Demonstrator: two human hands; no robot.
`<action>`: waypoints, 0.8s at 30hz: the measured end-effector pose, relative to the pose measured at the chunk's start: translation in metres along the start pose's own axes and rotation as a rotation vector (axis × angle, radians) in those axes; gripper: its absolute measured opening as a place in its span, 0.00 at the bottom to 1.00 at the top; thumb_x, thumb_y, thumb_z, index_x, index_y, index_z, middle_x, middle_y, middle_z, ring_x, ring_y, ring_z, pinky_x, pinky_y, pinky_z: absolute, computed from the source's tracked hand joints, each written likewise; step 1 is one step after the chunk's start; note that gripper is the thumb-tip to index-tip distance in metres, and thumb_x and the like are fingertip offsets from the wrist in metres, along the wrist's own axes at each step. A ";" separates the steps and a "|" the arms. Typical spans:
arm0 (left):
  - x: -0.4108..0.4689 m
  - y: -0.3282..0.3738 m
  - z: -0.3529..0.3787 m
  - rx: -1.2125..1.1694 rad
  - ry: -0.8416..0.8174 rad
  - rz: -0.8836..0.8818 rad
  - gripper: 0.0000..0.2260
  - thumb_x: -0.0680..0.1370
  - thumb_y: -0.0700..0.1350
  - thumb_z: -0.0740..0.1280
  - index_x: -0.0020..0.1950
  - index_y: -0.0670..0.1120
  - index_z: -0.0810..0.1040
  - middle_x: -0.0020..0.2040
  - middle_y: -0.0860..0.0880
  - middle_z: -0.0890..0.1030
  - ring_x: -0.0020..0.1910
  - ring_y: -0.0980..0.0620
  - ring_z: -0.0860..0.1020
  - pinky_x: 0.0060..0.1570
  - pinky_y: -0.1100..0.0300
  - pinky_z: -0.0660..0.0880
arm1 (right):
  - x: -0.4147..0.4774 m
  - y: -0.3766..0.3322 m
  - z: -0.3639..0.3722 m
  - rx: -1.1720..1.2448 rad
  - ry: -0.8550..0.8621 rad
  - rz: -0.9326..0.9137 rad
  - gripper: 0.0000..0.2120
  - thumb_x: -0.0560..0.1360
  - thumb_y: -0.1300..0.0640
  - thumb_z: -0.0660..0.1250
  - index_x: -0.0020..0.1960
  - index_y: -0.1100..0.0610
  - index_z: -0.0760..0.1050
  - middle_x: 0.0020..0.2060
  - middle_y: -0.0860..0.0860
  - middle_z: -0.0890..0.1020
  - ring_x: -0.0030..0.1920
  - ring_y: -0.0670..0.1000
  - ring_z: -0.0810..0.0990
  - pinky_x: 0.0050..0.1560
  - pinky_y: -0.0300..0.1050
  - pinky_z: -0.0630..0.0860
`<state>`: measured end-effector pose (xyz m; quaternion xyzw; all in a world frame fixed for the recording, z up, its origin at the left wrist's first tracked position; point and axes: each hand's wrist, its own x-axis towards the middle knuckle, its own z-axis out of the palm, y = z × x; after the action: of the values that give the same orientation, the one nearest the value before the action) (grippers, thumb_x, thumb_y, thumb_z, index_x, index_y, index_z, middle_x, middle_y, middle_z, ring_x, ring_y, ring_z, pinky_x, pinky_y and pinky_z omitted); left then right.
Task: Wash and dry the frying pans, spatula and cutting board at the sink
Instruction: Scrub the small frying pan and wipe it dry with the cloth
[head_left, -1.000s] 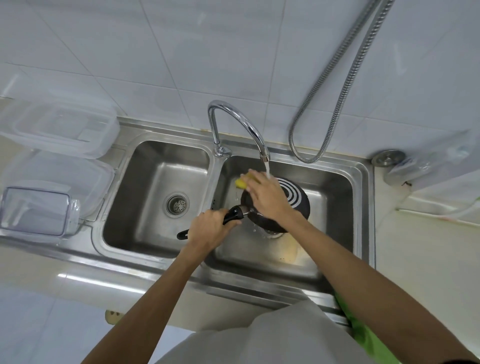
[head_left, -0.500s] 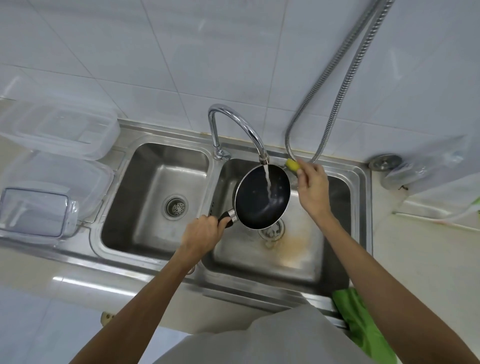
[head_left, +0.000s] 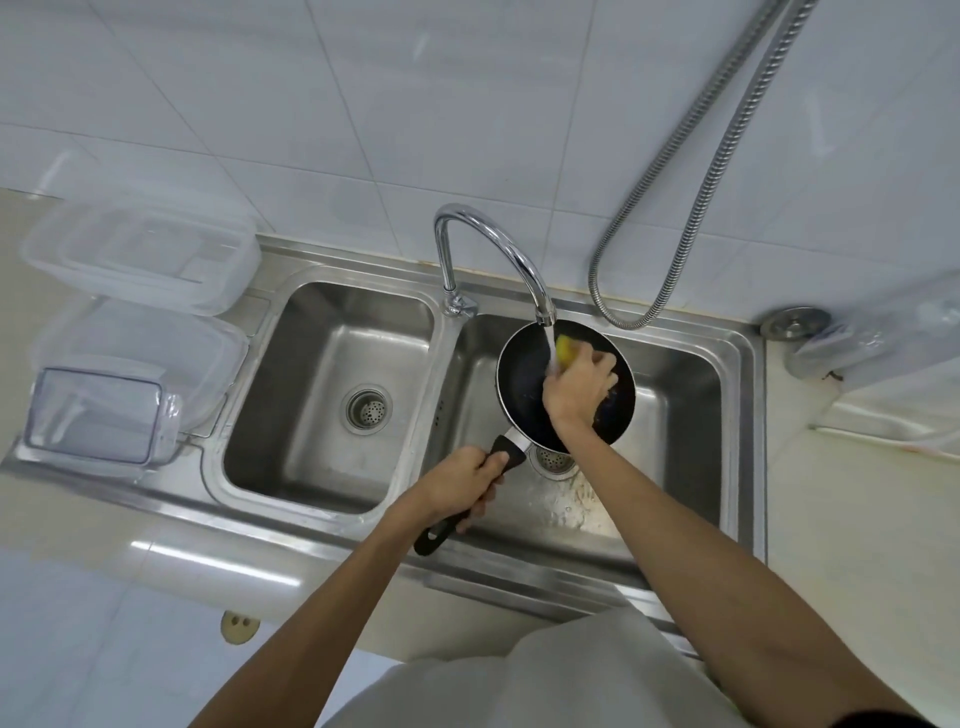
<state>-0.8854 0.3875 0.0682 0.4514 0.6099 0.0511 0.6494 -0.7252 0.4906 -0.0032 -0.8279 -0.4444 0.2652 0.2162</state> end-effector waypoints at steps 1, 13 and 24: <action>-0.002 0.000 0.002 0.010 -0.013 -0.004 0.16 0.85 0.52 0.57 0.46 0.42 0.73 0.33 0.49 0.72 0.21 0.55 0.69 0.18 0.61 0.66 | 0.003 -0.004 0.000 0.036 0.007 -0.036 0.18 0.77 0.57 0.71 0.66 0.58 0.73 0.62 0.61 0.70 0.61 0.64 0.70 0.62 0.61 0.72; 0.011 -0.015 -0.028 0.077 0.133 -0.006 0.19 0.85 0.52 0.57 0.40 0.41 0.73 0.29 0.46 0.73 0.18 0.54 0.68 0.18 0.61 0.64 | 0.015 0.059 -0.050 -0.434 -0.670 -0.792 0.14 0.73 0.65 0.71 0.53 0.50 0.87 0.49 0.50 0.86 0.51 0.52 0.83 0.58 0.49 0.77; 0.015 0.005 -0.004 0.219 0.075 0.043 0.19 0.85 0.52 0.57 0.42 0.42 0.74 0.31 0.46 0.74 0.18 0.55 0.69 0.19 0.61 0.66 | 0.028 -0.002 -0.017 -0.410 -0.193 -0.517 0.13 0.78 0.64 0.65 0.61 0.65 0.71 0.53 0.66 0.74 0.46 0.67 0.79 0.44 0.59 0.79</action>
<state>-0.8827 0.4025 0.0607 0.5304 0.6259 0.0150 0.5715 -0.7022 0.5135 0.0038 -0.6851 -0.7021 0.1839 0.0624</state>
